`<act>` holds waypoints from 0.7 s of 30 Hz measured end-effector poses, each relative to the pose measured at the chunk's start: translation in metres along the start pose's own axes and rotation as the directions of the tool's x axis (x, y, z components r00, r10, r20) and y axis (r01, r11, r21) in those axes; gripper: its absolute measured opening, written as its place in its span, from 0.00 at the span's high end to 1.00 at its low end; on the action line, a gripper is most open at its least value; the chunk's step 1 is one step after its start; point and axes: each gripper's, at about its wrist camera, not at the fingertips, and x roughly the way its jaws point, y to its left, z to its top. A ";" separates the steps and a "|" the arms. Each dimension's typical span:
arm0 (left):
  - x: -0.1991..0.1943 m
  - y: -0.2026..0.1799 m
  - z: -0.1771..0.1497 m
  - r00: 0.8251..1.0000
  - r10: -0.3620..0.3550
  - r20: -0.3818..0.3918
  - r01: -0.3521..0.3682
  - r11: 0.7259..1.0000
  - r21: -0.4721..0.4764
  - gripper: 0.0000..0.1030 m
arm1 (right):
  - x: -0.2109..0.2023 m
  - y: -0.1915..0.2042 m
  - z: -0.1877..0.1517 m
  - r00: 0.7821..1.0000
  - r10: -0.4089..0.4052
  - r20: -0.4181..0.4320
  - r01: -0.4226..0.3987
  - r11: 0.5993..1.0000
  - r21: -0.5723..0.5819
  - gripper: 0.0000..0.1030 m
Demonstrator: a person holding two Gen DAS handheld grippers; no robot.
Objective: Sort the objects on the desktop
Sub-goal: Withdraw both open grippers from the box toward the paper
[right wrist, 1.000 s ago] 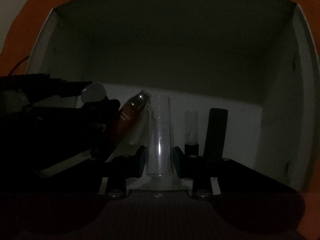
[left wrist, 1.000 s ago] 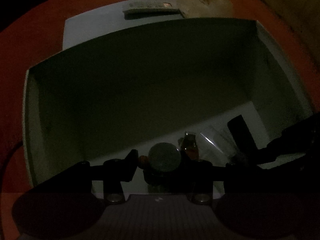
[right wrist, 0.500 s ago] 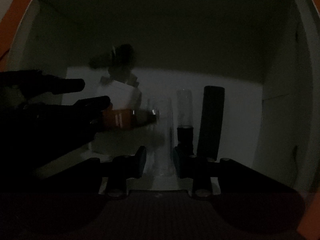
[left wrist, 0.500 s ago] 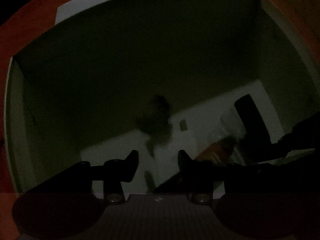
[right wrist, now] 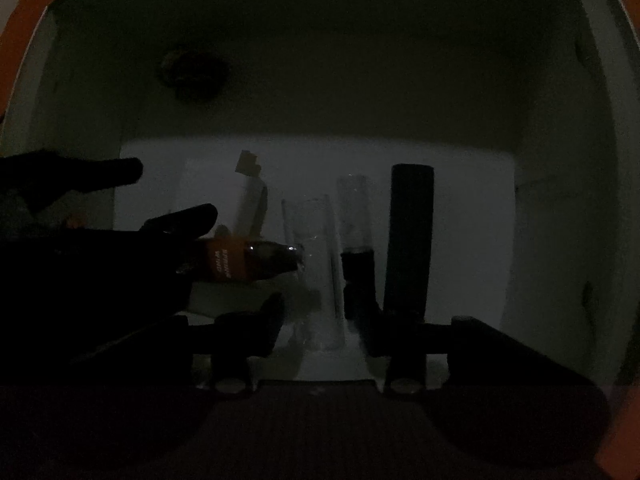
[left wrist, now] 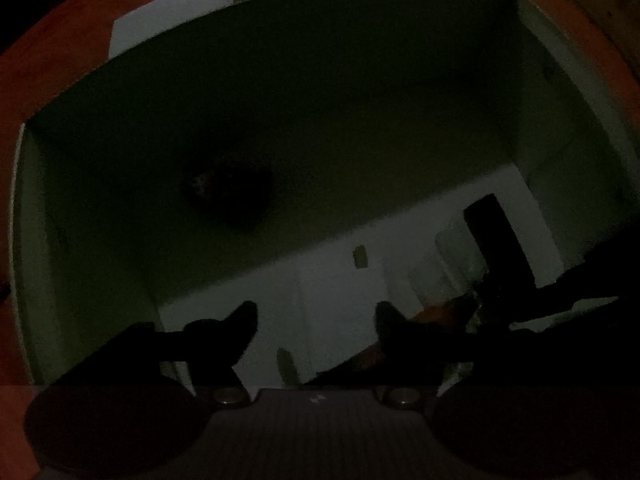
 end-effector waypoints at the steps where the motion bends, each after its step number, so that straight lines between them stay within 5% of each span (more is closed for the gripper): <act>1: -0.001 0.000 0.002 1.000 0.001 0.006 -0.001 1.000 -0.001 0.33 | -0.002 -0.001 0.000 1.000 0.004 0.003 -0.004 1.000 0.004 0.51; 9: -0.029 0.003 0.030 0.997 -0.020 0.079 0.022 0.999 -0.034 0.30 | -0.024 -0.004 0.000 0.998 0.055 0.029 -0.056 0.998 0.041 0.41; 21: -0.087 0.029 0.097 0.963 -0.068 0.262 0.108 0.984 -0.144 0.26 | -0.094 -0.009 0.031 0.978 0.150 0.143 -0.161 0.985 0.068 0.41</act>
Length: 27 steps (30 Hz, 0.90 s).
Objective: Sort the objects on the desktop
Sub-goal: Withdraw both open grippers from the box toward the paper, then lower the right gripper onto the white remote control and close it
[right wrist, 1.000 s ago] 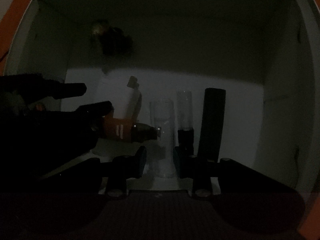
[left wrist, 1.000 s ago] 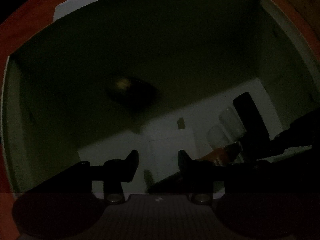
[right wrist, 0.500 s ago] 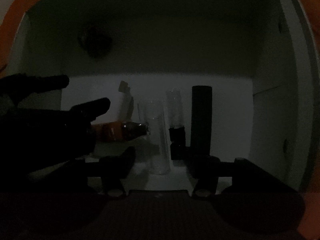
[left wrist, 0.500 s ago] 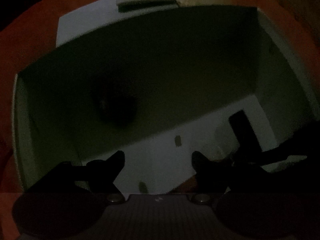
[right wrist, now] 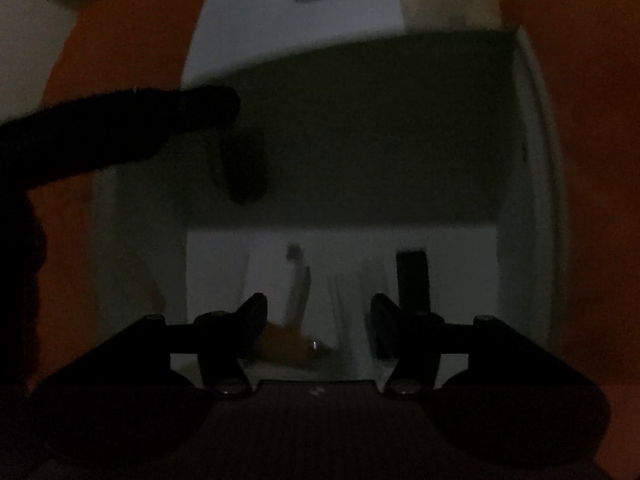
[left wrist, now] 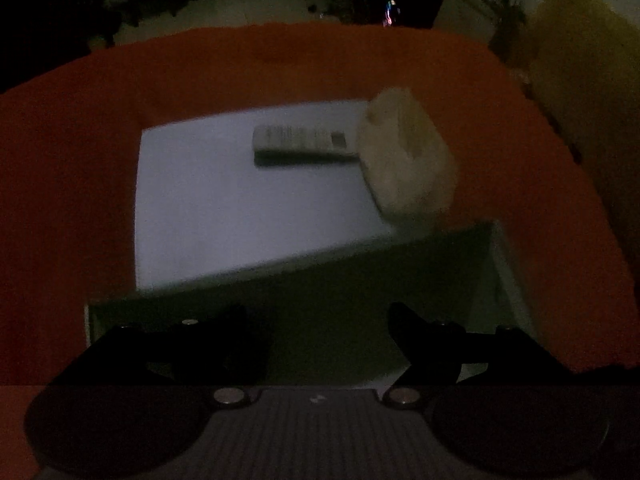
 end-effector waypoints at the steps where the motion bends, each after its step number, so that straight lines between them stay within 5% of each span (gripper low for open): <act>1: 0.000 0.001 0.004 1.000 0.001 0.004 -0.001 1.000 -0.006 0.26 | -0.009 0.001 0.008 1.000 0.009 0.022 -0.009 1.000 0.004 0.41; 12: 0.010 0.013 0.034 0.999 0.032 0.010 -0.032 0.999 -0.041 0.25 | -0.065 0.008 0.058 0.981 0.028 0.194 -0.028 1.000 -0.002 0.39; 17: 0.016 0.029 0.036 0.999 0.047 -0.014 -0.048 0.993 -0.110 0.22 | -0.066 0.002 0.085 0.971 0.015 0.240 -0.008 1.000 -0.029 0.28; 27: 0.006 0.036 0.011 0.998 -0.011 -0.063 0.004 0.994 -0.108 0.06 | -0.049 0.011 0.194 0.956 -0.036 0.291 0.121 0.953 -0.279 0.21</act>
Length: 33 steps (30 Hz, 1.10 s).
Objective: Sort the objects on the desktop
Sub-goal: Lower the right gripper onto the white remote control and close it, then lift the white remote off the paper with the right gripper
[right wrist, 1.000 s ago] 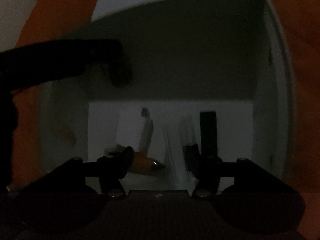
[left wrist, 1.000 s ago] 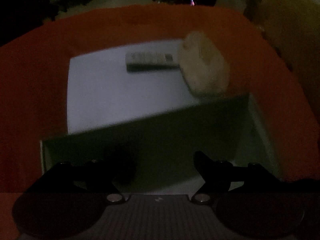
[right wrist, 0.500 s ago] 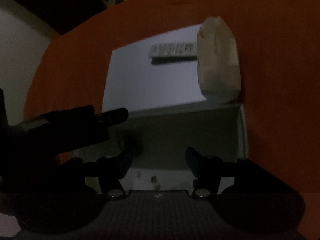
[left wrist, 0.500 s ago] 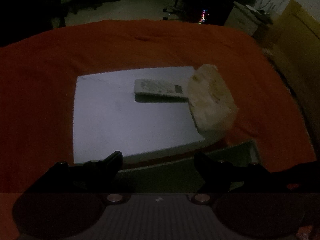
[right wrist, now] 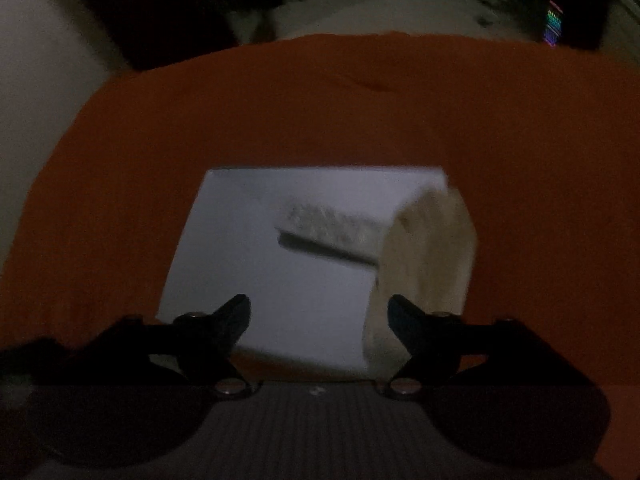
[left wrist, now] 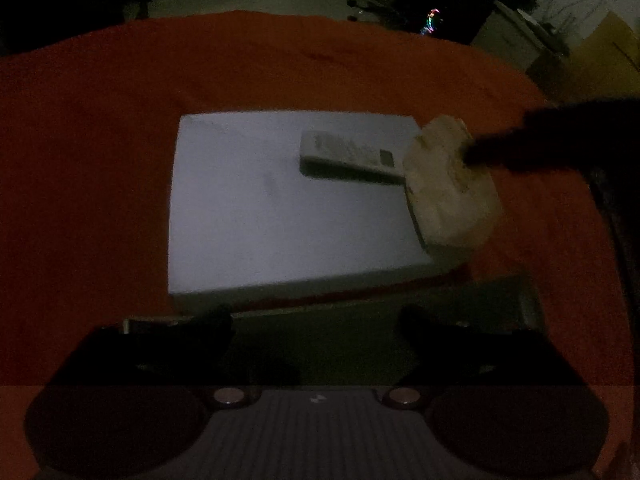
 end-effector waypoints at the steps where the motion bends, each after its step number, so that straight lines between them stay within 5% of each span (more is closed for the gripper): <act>1: 0.000 0.000 -0.003 1.000 -0.011 -0.011 0.011 1.000 0.004 0.06 | 0.006 0.006 0.008 1.000 -0.004 -0.002 0.004 0.996 -0.094 0.20; 5: 0.001 0.003 -0.017 0.997 -0.049 -0.053 0.049 0.999 0.001 0.05 | 0.035 0.033 0.023 0.998 -0.052 -0.021 0.039 0.912 -0.407 0.18; 10: 0.007 0.006 -0.028 0.992 -0.083 -0.090 0.083 0.997 -0.003 0.05 | 0.082 0.053 0.027 0.990 -0.110 -0.093 0.035 0.808 -0.589 0.19; 19: 0.009 0.014 -0.022 0.990 -0.108 -0.092 0.109 0.994 0.008 0.03 | 0.144 0.088 0.008 0.963 -0.268 -0.020 0.115 0.478 -0.871 0.18; 28: 0.030 0.030 0.044 0.996 -0.085 -0.028 0.084 0.995 -0.054 0.00 | 0.163 0.087 0.017 0.969 -0.244 0.029 0.119 0.363 -0.924 0.18; 33: 0.050 0.033 0.053 0.996 -0.070 -0.048 0.065 0.994 -0.088 0.00 | 0.170 0.078 0.027 0.969 -0.244 0.021 0.115 0.374 -0.920 0.18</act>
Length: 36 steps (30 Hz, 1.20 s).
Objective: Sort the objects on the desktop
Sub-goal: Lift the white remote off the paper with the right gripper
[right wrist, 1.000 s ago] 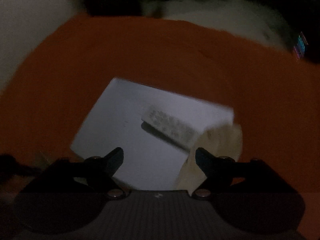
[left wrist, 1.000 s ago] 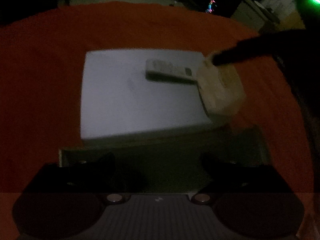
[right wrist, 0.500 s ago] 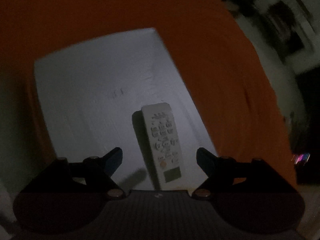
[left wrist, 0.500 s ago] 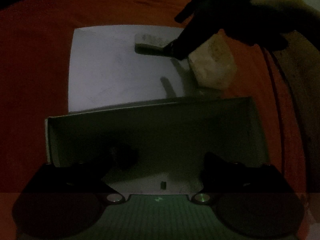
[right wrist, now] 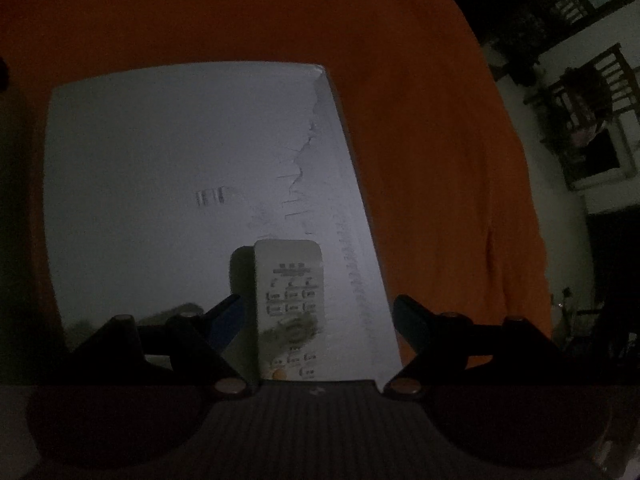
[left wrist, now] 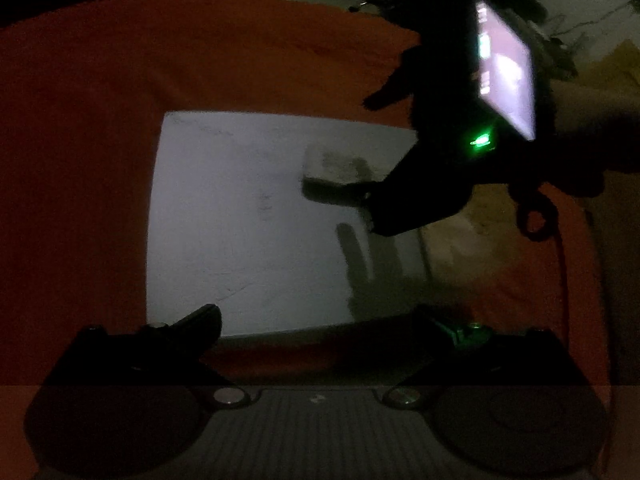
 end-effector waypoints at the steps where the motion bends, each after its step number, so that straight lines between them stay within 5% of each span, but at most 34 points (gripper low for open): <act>1: 0.004 0.001 -0.001 1.000 -0.001 -0.007 0.000 1.000 -0.005 0.00 | 0.003 -0.001 0.001 1.000 0.000 0.000 0.000 1.000 0.006 0.18; 12: 0.025 0.002 -0.008 0.999 -0.011 -0.037 0.011 1.000 0.004 0.00 | 0.023 0.005 0.000 0.999 0.037 0.010 -0.037 0.999 0.001 0.21; 17: 0.026 0.002 -0.011 0.999 -0.015 -0.031 0.015 1.000 0.017 0.00 | 0.031 0.010 -0.006 0.998 0.048 0.037 -0.048 0.999 -0.004 0.35; 19: 0.025 0.002 -0.012 1.000 -0.009 -0.025 0.010 1.000 0.021 0.00 | 0.030 0.006 -0.007 0.994 0.090 0.054 -0.092 0.995 0.039 0.52; 24: 0.023 0.002 -0.014 1.000 0.000 -0.020 0.001 1.000 0.028 0.00 | 0.024 0.005 -0.008 0.998 0.065 0.027 -0.068 0.989 0.130 0.53; 29: 0.026 0.007 -0.013 1.000 0.014 -0.022 -0.014 1.000 0.027 0.00 | 0.002 -0.004 -0.007 0.992 0.092 0.083 -0.116 0.920 0.374 0.54; 36: 0.026 0.004 -0.013 0.999 0.040 -0.019 -0.039 0.998 0.041 0.00 | -0.027 -0.006 -0.005 0.991 0.060 0.123 -0.112 0.873 0.475 0.54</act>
